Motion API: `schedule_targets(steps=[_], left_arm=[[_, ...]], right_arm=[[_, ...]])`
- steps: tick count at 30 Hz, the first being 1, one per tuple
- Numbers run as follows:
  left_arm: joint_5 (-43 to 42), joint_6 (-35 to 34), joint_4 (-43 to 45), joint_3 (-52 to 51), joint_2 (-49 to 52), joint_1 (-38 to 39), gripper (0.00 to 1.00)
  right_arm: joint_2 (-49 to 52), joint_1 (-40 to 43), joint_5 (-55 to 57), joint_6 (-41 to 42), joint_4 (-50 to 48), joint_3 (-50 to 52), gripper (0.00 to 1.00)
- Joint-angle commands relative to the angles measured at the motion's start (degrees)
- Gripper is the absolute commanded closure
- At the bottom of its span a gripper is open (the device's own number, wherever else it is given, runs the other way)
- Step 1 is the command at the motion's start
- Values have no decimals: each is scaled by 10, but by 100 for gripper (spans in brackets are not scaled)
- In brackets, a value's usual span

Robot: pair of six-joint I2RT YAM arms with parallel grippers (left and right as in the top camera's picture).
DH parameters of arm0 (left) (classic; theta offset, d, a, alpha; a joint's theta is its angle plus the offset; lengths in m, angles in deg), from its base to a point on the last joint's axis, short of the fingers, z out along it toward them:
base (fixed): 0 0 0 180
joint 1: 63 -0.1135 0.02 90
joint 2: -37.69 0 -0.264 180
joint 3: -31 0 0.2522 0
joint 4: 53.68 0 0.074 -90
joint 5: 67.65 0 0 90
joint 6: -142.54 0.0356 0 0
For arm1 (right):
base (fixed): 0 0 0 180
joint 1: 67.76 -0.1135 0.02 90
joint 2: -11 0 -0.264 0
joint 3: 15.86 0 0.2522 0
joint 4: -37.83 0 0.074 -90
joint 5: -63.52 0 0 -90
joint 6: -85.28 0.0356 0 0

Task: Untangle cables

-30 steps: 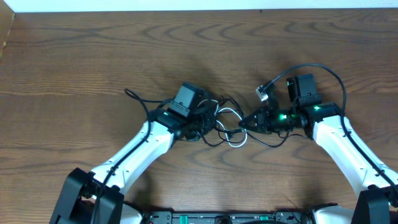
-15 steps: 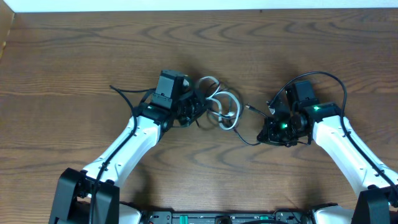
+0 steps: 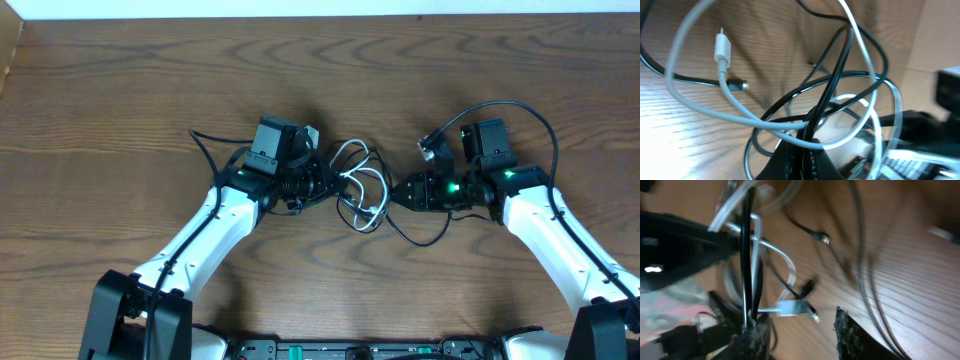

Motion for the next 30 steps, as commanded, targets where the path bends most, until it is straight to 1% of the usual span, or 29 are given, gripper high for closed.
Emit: schedule_targets(steps=[1, 5, 8, 10, 12, 15, 17, 21, 28, 30], left_arm=[[14, 41, 0, 0, -12, 1, 93], [-9, 41, 16, 0, -15, 1, 93], [-3, 42, 23, 0, -21, 1, 93], [18, 41, 22, 0, -21, 0, 93], [53, 41, 19, 0, -21, 0, 93], [105, 40, 4, 0, -21, 0, 93], [124, 39, -6, 0, -21, 0, 93], [117, 38, -12, 0, -21, 6, 92], [73, 28, 1, 0, -23, 32, 93], [66, 26, 9, 0, -24, 42, 93]], right_arm=[[-1, 0, -63, -2, -3, -1, 58], [-1, 0, -63, -2, 5, -1, 56], [-1, 0, -63, -3, 25, -1, 57], [-1, 0, -56, -3, 47, -1, 59], [-1, 0, -1, 1, 89, -1, 62], [-1, 1, 75, 19, 127, -1, 61], [-1, 0, 71, 18, 127, -1, 59], [0, 0, 41, 19, 106, -1, 58], [0, 0, 38, 22, 77, -1, 49], [0, 0, 38, 23, 76, -1, 48]])
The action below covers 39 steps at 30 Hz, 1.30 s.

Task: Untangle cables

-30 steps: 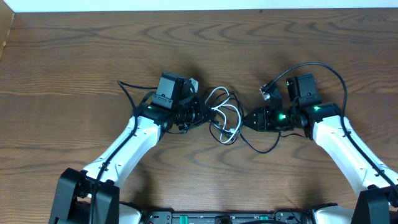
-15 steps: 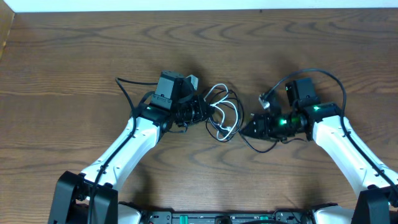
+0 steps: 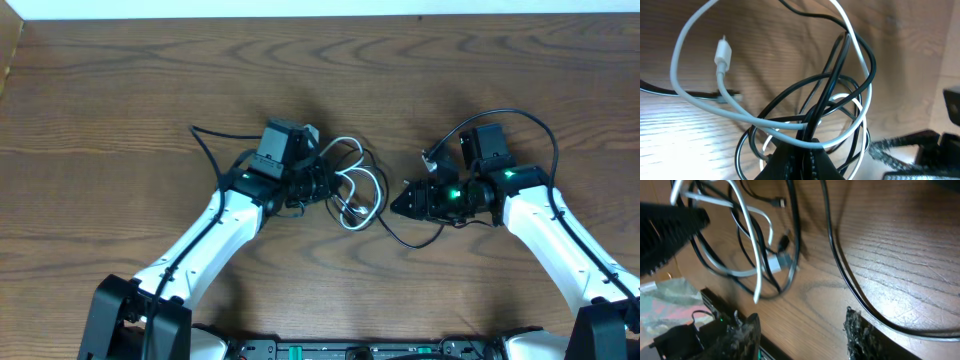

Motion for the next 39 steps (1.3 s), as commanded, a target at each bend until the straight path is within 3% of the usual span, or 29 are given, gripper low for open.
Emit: schedule_targets(steps=[1, 7, 11, 16, 26, 28, 35, 39], left_arm=[[-30, -2, 18, 0, -16, 20, 92], [-44, -21, 55, 0, -39, 39, 93], [-51, -23, 55, 0, -72, 38, 93], [-91, -23, 55, 0, -112, 39, 93], [-140, -13, 45, 0, -116, 39, 93], [-110, 2, 28, 0, -116, 39, 93], [115, 40, -76, 0, -116, 39, 93], [101, 40, -73, 0, -116, 39, 92]], right_arm=[[0, 0, -5, 4, -2, 0, 48], [0, 0, 13, 4, 1, 0, 51], [0, 0, 47, 5, 5, 0, 78], [0, 0, 93, 24, 5, 0, 99], [0, 0, 66, 25, 5, 0, 99], [0, 0, 33, 23, 5, 0, 97], [0, 0, -32, -14, 16, 0, 82], [0, 0, -35, -14, 16, 0, 75]])
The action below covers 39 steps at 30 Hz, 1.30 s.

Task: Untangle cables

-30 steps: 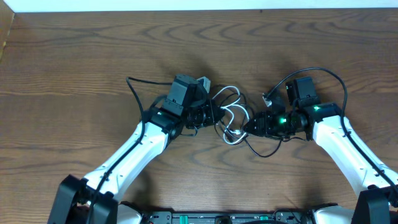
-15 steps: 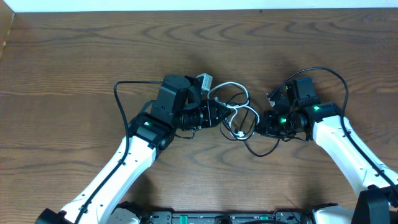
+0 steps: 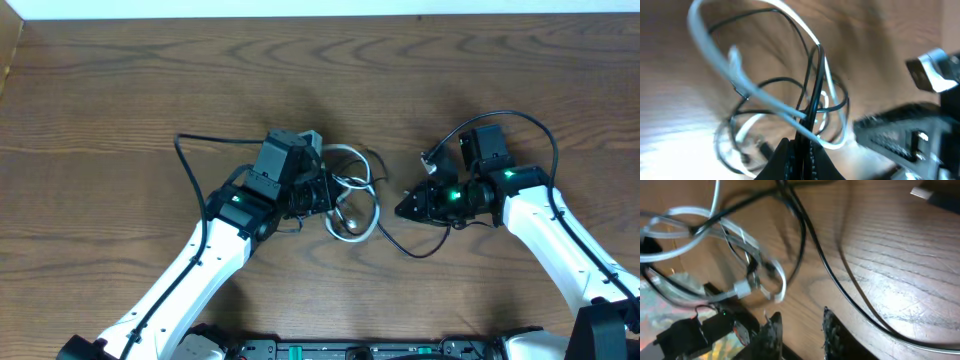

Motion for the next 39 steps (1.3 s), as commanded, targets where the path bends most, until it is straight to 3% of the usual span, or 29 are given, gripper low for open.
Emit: schedule_targets(steps=[1, 7, 14, 19, 20, 22, 31, 35, 39], left_arm=[[27, 16, 4, 1, -3, 0, 92], [-79, 13, 32, 1, -3, 0, 92], [-177, -24, 81, 1, -3, 0, 93], [-217, -52, 123, 1, -3, 0, 93], [-231, -64, 142, 1, -3, 0, 93], [-238, -67, 155, 1, -3, 0, 92], [-215, -47, 157, 1, -3, -16, 92], [-280, -59, 196, 1, -5, -62, 92], [-339, -89, 245, 1, -5, -96, 92]], right_arm=[[0, 0, -23, -9, 1, 0, 74], [0, 0, -23, -9, -9, 0, 60], [0, 0, -18, -9, -20, 0, 59], [0, 0, -7, -9, -20, 0, 69], [0, 0, -5, -9, -20, 0, 84], [0, 0, -5, -9, -21, 0, 99], [0, 0, 22, -5, -3, 0, 99], [0, 0, 180, 26, 45, 0, 99], [0, 0, 205, 21, 57, 0, 99]])
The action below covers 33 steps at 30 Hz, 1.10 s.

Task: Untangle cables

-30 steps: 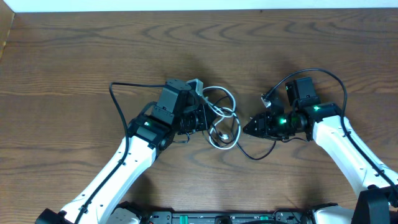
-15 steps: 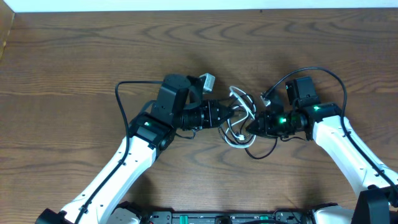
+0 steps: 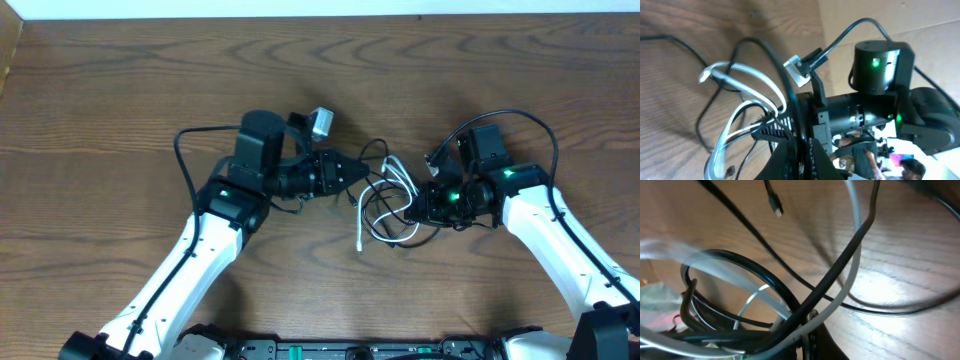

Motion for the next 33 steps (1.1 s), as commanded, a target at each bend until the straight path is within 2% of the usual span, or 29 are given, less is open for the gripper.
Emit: schedule_targets(steps=[1, 5, 7, 9, 10, 13, 17, 20, 26, 29, 33], left_arm=[[-68, -20, 43, 12, -12, -52, 92], [-64, 35, 35, 12, -11, -60, 92], [-50, 73, 14, 12, -11, -60, 72], [-22, 97, -20, 12, -11, -60, 62], [-3, 104, -42, 12, -11, -60, 61], [29, 118, -95, 12, -11, -60, 59], [29, 137, -138, 12, -11, -59, 60], [29, 144, -164, 12, -11, -58, 59], [31, 215, -172, 12, -11, -57, 57], [71, 268, -186, 12, -11, -47, 57], [107, 298, -192, 11, -7, -19, 56]], right_arm=[[3, 6, 127, 13, 16, 9, 99], [3, 6, 109, 13, 15, 9, 99], [3, 6, 98, 10, 13, 9, 99], [3, 6, 64, -18, 5, 9, 99], [3, 6, 43, -34, 0, 9, 99], [3, 6, -50, -92, -19, 9, 99], [3, 6, -190, -173, -55, 9, 99], [3, 6, -276, -202, -89, 9, 99], [3, 6, -319, -202, -114, 9, 99], [3, 6, -339, -202, -120, 9, 99], [3, 6, -372, -202, -130, 9, 99]])
